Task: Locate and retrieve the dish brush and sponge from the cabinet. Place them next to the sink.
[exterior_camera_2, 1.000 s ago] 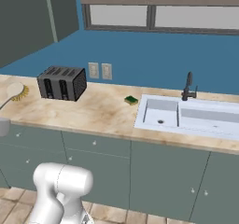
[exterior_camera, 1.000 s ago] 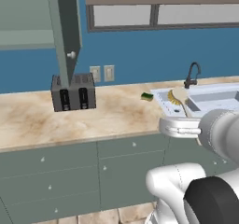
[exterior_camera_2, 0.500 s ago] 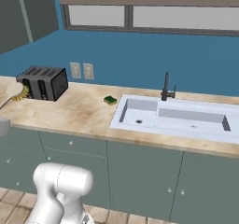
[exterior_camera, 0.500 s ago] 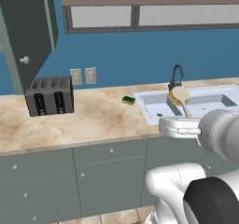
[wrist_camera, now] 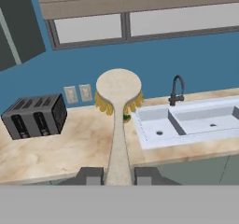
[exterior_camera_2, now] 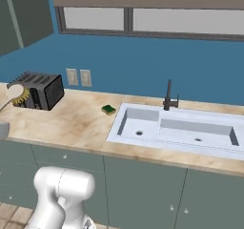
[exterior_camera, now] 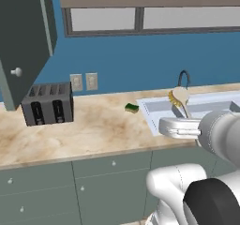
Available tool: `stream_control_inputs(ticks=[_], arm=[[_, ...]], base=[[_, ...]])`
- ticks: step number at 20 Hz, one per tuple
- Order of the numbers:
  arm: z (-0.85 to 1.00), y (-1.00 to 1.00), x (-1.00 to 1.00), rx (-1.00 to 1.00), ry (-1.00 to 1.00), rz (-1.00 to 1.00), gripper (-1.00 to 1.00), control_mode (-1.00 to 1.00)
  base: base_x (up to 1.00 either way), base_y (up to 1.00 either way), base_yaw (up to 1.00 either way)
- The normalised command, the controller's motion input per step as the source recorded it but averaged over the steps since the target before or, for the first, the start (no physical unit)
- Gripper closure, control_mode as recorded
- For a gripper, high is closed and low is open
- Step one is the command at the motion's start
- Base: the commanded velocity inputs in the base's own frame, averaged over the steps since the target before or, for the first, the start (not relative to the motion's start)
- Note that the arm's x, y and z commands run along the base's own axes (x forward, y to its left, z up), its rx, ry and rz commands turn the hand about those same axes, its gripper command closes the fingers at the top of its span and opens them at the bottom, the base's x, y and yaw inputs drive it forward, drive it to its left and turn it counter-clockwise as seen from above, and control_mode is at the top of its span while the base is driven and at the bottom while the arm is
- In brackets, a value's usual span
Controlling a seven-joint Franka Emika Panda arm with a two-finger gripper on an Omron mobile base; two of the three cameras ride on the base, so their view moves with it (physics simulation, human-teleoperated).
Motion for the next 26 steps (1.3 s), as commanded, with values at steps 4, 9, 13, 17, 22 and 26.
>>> stream_control_inputs(ticks=[4, 9, 13, 17, 22, 26], arm=[[0.0, 0.0, 0.0, 0.0, 0.0, 0.0, 1.0, 1.0], [0.0, 0.0, 0.0, 0.0, 0.0, 0.0, 1.0, 1.0], [0.0, 0.0, 0.0, 0.0, 0.0, 0.0, 1.0, 1.0], [0.0, 0.0, 0.0, 0.0, 0.0, 0.0, 1.0, 1.0], [0.0, 0.0, 0.0, 0.0, 0.0, 0.0, 1.0, 1.0], [0.0, 0.0, 0.0, 0.0, 0.0, 0.0, 1.0, 1.0]], base=[[0.52, -0.4, 0.11], [0.37, -0.22, 0.08], [0.33, -0.11, 0.04], [0.42, -0.25, 0.01], [0.34, -0.22, 0.01], [0.12, -0.01, 0.0]])
